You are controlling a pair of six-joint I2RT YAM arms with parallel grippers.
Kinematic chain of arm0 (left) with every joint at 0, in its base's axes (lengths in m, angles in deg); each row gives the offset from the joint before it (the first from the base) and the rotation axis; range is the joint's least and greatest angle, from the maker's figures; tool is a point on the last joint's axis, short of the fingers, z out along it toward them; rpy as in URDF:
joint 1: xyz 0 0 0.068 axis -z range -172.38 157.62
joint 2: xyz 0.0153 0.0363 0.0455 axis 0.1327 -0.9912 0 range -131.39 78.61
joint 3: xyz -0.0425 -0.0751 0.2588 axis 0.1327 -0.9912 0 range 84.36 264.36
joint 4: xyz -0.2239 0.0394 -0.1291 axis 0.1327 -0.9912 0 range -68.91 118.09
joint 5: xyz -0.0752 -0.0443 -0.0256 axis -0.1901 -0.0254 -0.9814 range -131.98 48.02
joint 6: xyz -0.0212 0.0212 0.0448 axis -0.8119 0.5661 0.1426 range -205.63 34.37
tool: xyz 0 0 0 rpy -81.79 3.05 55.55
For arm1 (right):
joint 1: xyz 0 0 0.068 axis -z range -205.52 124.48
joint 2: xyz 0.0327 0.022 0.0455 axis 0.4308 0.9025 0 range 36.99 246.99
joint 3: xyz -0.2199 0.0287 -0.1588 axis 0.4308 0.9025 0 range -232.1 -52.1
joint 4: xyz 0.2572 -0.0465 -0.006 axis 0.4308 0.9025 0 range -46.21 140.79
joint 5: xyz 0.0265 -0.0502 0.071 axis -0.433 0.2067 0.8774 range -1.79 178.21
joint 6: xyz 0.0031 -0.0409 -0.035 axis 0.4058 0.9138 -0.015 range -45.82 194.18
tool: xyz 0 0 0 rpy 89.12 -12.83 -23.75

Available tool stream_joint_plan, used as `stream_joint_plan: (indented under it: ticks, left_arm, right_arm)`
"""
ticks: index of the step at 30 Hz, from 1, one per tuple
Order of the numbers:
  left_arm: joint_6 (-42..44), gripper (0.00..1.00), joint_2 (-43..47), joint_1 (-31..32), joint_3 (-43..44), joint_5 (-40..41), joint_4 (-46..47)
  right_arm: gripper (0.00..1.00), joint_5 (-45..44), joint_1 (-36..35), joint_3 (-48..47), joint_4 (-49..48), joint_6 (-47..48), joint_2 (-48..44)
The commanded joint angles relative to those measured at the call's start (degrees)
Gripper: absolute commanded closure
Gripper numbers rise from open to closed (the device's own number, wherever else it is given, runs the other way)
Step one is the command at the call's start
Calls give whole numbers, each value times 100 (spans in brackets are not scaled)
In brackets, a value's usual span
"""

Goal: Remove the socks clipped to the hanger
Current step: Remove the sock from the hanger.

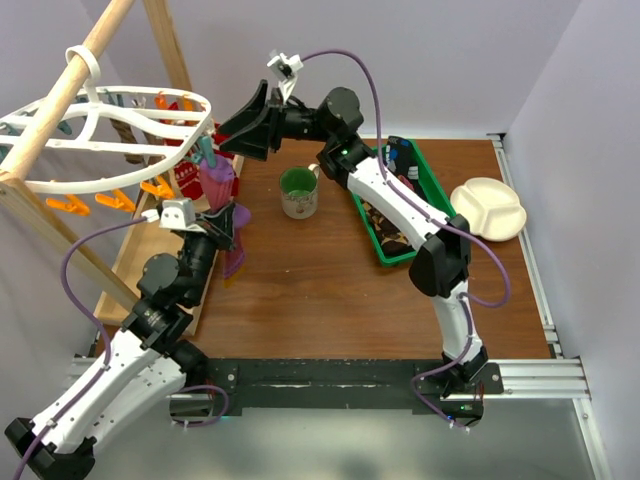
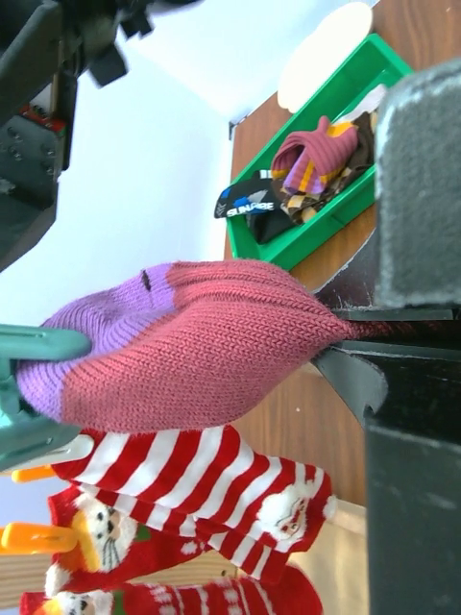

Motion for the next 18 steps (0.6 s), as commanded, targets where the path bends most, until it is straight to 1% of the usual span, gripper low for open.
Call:
stream_joint_plan:
  ticks: [1,6,8,11,18]
  left_arm:
    - [-249,100,69,-22,259,-212,-125]
    - [-346,100,113,-31,276,-353,-187]
    - [-363,100,105,-22,285,-414,-213]
    - [-372,100,122,-22,294,-458,-231]
    - [-355,100,78,-22,294,-476,-231]
  right_arm:
    - [34,425,-14,-469,-811,-994,176]
    - [34,319,-14,-627,-680,-950,334]
    - [35,301,-23,-707,-766,-1107,474]
    - [36,275,-49,-839,-829,-1275,641]
    - [39,73,-155,-927,-855,-1328,765]
